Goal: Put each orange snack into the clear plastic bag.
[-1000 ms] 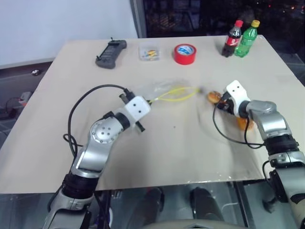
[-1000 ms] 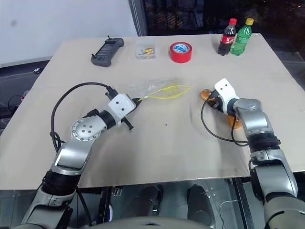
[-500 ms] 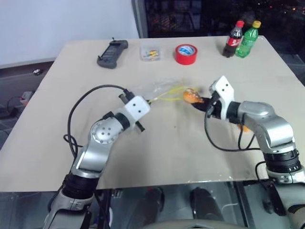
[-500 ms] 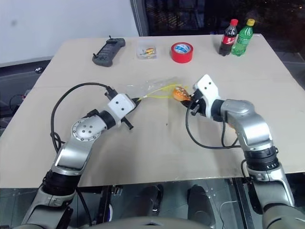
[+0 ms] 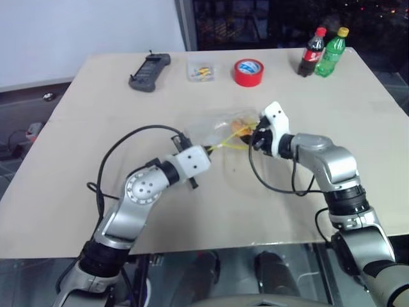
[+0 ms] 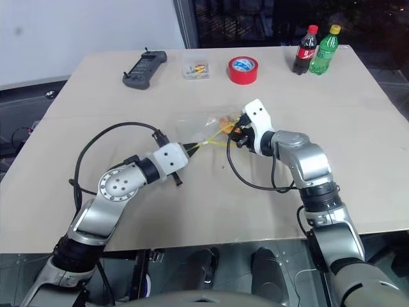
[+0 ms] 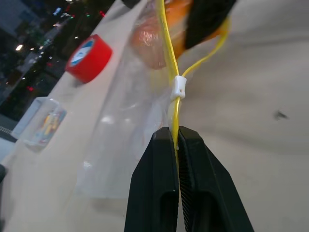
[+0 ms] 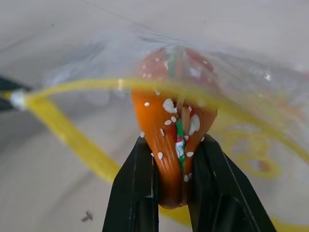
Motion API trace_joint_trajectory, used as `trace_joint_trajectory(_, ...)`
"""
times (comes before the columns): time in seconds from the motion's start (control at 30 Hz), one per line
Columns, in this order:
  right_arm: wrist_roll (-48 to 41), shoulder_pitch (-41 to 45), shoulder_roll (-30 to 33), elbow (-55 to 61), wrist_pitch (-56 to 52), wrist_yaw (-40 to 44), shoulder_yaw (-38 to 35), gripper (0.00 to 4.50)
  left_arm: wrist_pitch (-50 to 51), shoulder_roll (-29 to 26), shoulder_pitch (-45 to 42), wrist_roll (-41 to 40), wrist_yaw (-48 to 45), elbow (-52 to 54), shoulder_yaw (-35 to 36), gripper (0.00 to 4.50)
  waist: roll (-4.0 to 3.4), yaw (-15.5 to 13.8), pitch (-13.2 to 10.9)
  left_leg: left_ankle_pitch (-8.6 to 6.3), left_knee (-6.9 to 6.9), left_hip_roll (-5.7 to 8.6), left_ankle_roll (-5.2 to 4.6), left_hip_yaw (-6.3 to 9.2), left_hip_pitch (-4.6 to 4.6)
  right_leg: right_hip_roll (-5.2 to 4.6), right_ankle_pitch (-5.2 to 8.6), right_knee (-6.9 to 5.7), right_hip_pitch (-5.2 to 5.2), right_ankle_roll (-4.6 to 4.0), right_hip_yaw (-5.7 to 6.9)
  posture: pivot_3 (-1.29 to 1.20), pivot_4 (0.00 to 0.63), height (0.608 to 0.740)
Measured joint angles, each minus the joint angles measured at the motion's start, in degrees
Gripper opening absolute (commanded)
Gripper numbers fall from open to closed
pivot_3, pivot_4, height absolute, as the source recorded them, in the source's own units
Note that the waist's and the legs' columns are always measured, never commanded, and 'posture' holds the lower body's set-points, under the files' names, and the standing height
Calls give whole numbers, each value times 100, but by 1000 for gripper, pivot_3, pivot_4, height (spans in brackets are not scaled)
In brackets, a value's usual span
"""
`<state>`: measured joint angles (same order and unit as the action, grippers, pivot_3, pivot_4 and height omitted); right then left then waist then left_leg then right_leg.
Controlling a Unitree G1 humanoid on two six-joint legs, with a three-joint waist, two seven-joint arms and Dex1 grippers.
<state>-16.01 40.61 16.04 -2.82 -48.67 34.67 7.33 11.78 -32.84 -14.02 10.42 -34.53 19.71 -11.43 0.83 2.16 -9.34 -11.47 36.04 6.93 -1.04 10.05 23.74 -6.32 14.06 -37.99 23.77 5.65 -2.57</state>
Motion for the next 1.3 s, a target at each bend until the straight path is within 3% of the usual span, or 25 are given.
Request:
trace_joint_trajectory(0.27,-44,-25,-543,-281,306,-129,79,691,-148,-22,141,13,-64,8,-31,0,-3,11,-1,-1,-1,-1,-1,0,-1,3,-1,-1,2,-2,-1,0,150,740)
trace_joint_trajectory(0.37,142,27,-821,-571,638,-357,162,1563,-132,15,151,10,-62,10,-28,0,-5,28,0,-1,-1,-5,-1,-1,-4,8,-2,-4,2,-3,-3,0,150,740)
trace_joint_trajectory(0.53,515,135,-967,-1168,1045,-846,166,3718,-16,102,214,-15,-57,117,-9,0,-5,15,-1,1,-1,-8,3,-1,-3,13,-5,-3,4,-8,-3,0,150,740)
trace_joint_trajectory(0.67,657,-117,-641,-650,1137,-735,264,3718,321,247,225,-66,36,165,98,0,-6,6,-1,0,-1,-8,2,0,-2,13,-5,-1,4,-8,-2,0,150,740)
trace_joint_trajectory(0.9,36,-1147,407,1481,623,27,71,3718,669,323,15,-52,215,61,287,0,-9,-6,-3,-3,0,-9,0,0,-1,12,-5,0,2,-6,-1,0,150,740)
trace_joint_trajectory(0.97,-99,-1359,804,1899,553,156,-157,4282,669,318,-7,-52,221,-12,298,0,-8,-20,-2,-3,1,-8,0,0,-1,11,-5,2,-1,-6,1,0,150,740)
trace_joint_trajectory(1.13,176,-1868,1407,2467,389,-513,-1100,4394,655,327,-73,-65,216,-67,269,0,-8,-82,-2,-3,1,-10,0,-2,-1,12,-5,1,0,-5,1,0,150,740)
trace_joint_trajectory(1.3,388,-2398,1445,2537,-70,-1285,-2032,4394,626,351,-171,-111,205,-173,229,0,-8,-153,-2,-3,1,-10,0,-6,-2,11,-5,2,-1,-6,-2,0,150,740)
